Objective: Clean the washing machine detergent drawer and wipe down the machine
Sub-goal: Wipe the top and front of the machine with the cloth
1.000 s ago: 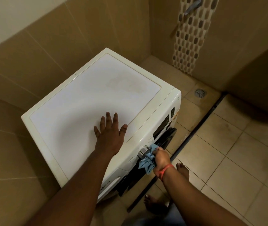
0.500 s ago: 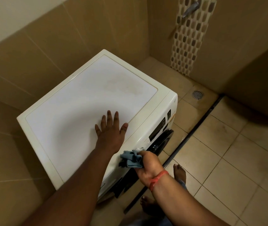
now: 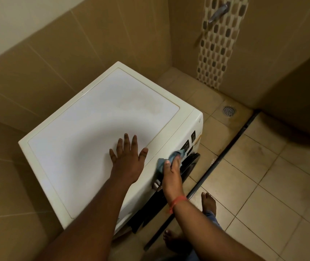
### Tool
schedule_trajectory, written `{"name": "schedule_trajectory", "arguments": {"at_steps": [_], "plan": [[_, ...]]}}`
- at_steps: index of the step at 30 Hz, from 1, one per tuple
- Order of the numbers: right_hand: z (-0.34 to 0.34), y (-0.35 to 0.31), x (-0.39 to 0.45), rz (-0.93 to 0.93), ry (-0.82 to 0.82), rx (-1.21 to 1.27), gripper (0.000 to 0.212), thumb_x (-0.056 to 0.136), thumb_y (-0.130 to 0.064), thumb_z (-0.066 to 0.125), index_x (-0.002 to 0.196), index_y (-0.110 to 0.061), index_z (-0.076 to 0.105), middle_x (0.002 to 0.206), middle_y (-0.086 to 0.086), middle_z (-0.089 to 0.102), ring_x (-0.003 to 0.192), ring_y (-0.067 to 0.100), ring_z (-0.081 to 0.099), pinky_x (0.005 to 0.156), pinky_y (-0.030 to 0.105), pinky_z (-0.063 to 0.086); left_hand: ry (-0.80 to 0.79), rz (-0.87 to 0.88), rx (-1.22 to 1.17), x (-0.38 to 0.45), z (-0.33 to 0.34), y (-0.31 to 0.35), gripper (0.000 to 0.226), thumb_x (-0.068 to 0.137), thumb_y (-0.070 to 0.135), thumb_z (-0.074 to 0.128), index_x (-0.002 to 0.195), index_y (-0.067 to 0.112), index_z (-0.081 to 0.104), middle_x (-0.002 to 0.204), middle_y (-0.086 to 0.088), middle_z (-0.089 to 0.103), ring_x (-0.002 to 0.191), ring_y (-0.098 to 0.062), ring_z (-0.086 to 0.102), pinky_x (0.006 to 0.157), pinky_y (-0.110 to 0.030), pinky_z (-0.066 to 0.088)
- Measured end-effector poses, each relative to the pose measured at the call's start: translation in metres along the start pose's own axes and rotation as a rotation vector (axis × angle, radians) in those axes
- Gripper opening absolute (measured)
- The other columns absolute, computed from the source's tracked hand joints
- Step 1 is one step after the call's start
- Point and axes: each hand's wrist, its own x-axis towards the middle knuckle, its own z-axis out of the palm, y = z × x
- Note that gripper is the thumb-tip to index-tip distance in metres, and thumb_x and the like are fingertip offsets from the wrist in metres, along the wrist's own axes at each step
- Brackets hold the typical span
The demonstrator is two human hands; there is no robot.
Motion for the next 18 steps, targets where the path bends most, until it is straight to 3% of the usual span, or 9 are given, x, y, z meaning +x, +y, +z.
{"name": "schedule_trajectory", "arguments": {"at_steps": [2,3,5,6,8,13,15,16,18], "plan": [[-0.010,0.001,0.018,0.147,0.028,0.090,0.031,0.106,-0.028,0.032,0.135,-0.020,0.040,0.145,0.007,0.042,0.140,0.029,0.035,0.115,0.039,0.032,0.003,0.001,0.014,0.001,-0.001,0.002,0.081,0.085,0.066,-0.001,0.156,0.028,-0.008,0.164,-0.003,-0.014,0.151,-0.026,-0.012,0.119,-0.057,-0.002],[-0.012,-0.003,0.021,0.161,0.037,0.060,0.021,0.106,-0.025,0.032,0.123,-0.019,0.044,0.134,0.011,0.048,0.134,0.033,0.041,0.112,0.043,0.036,0.004,-0.002,0.011,0.003,-0.001,0.004,0.081,0.084,0.066,-0.002,0.156,0.028,-0.007,0.164,-0.003,-0.014,0.151,-0.026,-0.012,0.119,-0.057,-0.002],[-0.008,-0.011,0.024,-0.038,0.018,-0.107,0.028,0.106,-0.025,0.033,0.132,-0.020,0.040,0.151,0.009,0.033,0.146,0.030,0.023,0.119,0.042,0.025,0.005,-0.007,0.002,0.007,-0.002,0.010,0.082,0.084,0.067,-0.003,0.155,0.028,-0.007,0.164,-0.003,-0.014,0.151,-0.025,-0.012,0.119,-0.057,-0.002],[-0.003,-0.015,0.022,-0.188,0.007,-0.186,0.043,0.106,-0.028,0.033,0.148,-0.023,0.028,0.162,-0.001,0.010,0.151,0.018,0.002,0.122,0.035,0.011,0.004,-0.007,0.009,0.009,-0.002,0.013,0.082,0.083,0.067,-0.003,0.155,0.028,-0.007,0.164,-0.003,-0.014,0.151,-0.026,-0.012,0.119,-0.056,-0.003],[0.004,-0.018,0.026,-0.294,0.044,-0.264,0.060,0.105,-0.035,0.033,0.156,-0.028,0.002,0.160,-0.016,-0.020,0.145,0.003,-0.023,0.117,0.025,-0.004,-0.010,-0.009,0.037,0.012,-0.003,0.019,0.082,0.083,0.067,-0.004,0.155,0.028,-0.007,0.164,-0.003,-0.014,0.151,-0.026,-0.012,0.118,-0.056,-0.003],[0.002,-0.013,0.044,-0.307,0.195,-0.282,0.066,0.104,-0.038,0.034,0.155,-0.033,-0.007,0.159,-0.018,-0.024,0.146,0.003,-0.021,0.116,0.024,0.000,0.017,0.009,0.044,0.022,-0.016,0.034,0.081,0.084,0.065,-0.003,0.155,0.027,-0.007,0.164,-0.003,-0.014,0.151,-0.026,-0.011,0.119,-0.056,-0.003],[-0.001,-0.015,0.057,-0.170,0.225,-0.156,0.062,0.104,-0.044,0.029,0.155,-0.032,-0.004,0.162,-0.015,-0.014,0.147,0.006,-0.009,0.114,0.027,0.009,0.037,-0.001,0.043,0.029,-0.024,0.037,0.080,0.085,0.065,-0.003,0.156,0.027,-0.006,0.164,-0.004,-0.013,0.151,-0.026,-0.011,0.119,-0.056,-0.003],[-0.004,-0.014,0.067,-0.041,0.253,-0.054,0.055,0.104,-0.047,0.025,0.155,-0.032,0.010,0.163,-0.010,0.002,0.145,0.008,0.005,0.113,0.032,0.015,0.043,-0.011,0.039,0.031,-0.027,0.038,0.080,0.085,0.065,-0.003,0.156,0.027,-0.006,0.164,-0.004,-0.013,0.151,-0.026,-0.011,0.119,-0.056,-0.003],[-0.017,-0.015,0.093,0.252,0.305,0.206,0.038,0.095,-0.058,0.026,0.119,-0.038,0.047,0.135,0.000,0.046,0.128,0.017,0.039,0.107,0.035,0.030,0.046,-0.038,0.024,0.035,-0.031,0.041,0.081,0.085,0.065,-0.003,0.156,0.027,-0.005,0.164,-0.004,-0.013,0.151,-0.026,-0.011,0.119,-0.056,-0.004]]}}
